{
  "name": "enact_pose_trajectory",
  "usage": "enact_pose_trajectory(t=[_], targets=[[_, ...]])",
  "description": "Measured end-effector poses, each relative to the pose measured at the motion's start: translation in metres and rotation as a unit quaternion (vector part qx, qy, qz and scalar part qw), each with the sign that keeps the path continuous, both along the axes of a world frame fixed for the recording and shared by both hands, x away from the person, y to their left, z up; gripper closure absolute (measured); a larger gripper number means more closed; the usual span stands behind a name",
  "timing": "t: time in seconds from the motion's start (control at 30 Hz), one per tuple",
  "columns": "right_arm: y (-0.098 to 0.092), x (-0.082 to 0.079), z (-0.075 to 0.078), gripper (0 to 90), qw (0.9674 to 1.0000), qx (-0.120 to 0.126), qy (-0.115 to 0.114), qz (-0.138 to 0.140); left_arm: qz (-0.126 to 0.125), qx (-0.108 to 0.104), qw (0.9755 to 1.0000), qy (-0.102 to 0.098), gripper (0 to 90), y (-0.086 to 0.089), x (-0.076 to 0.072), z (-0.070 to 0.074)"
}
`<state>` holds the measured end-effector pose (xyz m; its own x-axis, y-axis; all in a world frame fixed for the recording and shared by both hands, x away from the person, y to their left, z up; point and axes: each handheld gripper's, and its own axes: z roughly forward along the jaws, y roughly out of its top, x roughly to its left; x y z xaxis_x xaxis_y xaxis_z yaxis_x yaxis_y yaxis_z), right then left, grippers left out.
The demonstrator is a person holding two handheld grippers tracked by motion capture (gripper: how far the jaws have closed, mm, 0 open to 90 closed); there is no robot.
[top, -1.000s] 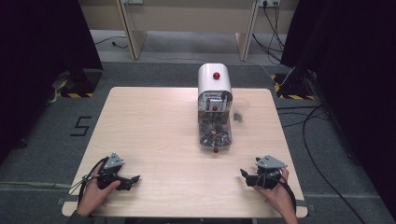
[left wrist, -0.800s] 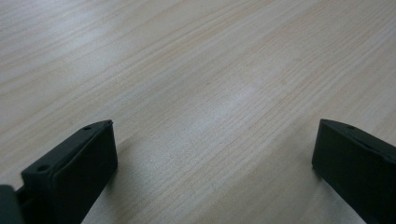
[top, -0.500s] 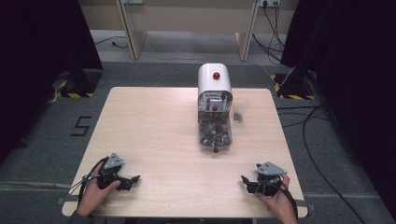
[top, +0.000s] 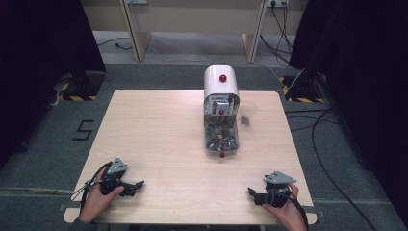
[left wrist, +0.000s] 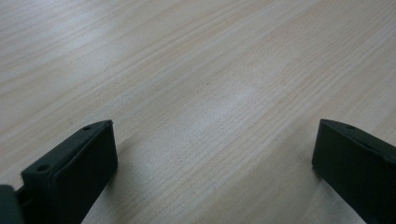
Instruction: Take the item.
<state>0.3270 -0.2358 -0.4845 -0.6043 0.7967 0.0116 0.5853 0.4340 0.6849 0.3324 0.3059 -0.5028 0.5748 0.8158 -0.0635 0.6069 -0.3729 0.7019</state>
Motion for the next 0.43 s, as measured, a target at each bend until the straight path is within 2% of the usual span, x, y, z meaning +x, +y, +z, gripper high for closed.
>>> enact_pose_trajectory(t=[0.43], targets=[[0.0004,-0.0005,-0.0002,16.0,1.0,0.0,0.0,0.001,0.0,0.0,1.0,0.0,0.0,0.0,0.0,0.0]])
